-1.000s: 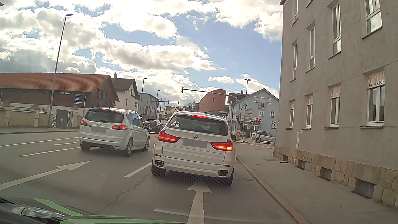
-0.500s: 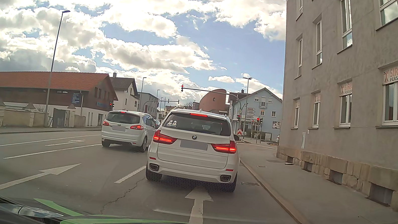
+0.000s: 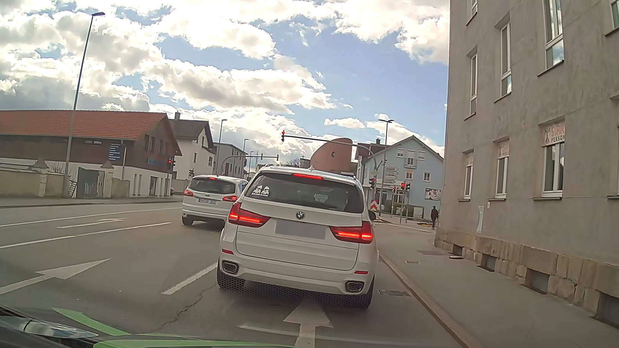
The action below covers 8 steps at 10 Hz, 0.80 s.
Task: Follow the waypoints while adhering to traffic rules and regulations
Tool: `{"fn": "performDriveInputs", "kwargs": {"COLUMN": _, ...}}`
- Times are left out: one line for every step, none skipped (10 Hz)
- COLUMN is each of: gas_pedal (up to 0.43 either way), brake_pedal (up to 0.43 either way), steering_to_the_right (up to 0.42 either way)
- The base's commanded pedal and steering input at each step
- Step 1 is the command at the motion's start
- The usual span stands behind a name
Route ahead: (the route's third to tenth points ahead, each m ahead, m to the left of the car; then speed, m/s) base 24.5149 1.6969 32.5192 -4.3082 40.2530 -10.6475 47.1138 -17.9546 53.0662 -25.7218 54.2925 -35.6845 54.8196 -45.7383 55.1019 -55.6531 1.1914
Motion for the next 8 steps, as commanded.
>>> {"fn": "performDriveInputs", "kwargs": {"gas_pedal": 0.0, "brake_pedal": 0.177, "steering_to_the_right": -0.005}}
{"fn": "performDriveInputs", "kwargs": {"gas_pedal": 0.0, "brake_pedal": 0.183, "steering_to_the_right": -0.005}}
{"fn": "performDriveInputs", "kwargs": {"gas_pedal": 0.0, "brake_pedal": 0.189, "steering_to_the_right": -0.005}}
{"fn": "performDriveInputs", "kwargs": {"gas_pedal": 0.0, "brake_pedal": 0.195, "steering_to_the_right": -0.005}}
{"fn": "performDriveInputs", "kwargs": {"gas_pedal": 0.0, "brake_pedal": 0.201, "steering_to_the_right": -0.004}}
{"fn": "performDriveInputs", "kwargs": {"gas_pedal": 0.0, "brake_pedal": 0.213, "steering_to_the_right": -0.004}}
{"fn": "performDriveInputs", "kwargs": {"gas_pedal": 0.0, "brake_pedal": 0.213, "steering_to_the_right": -0.004}}
{"fn": "performDriveInputs", "kwargs": {"gas_pedal": 0.0, "brake_pedal": 0.226, "steering_to_the_right": -0.004}}
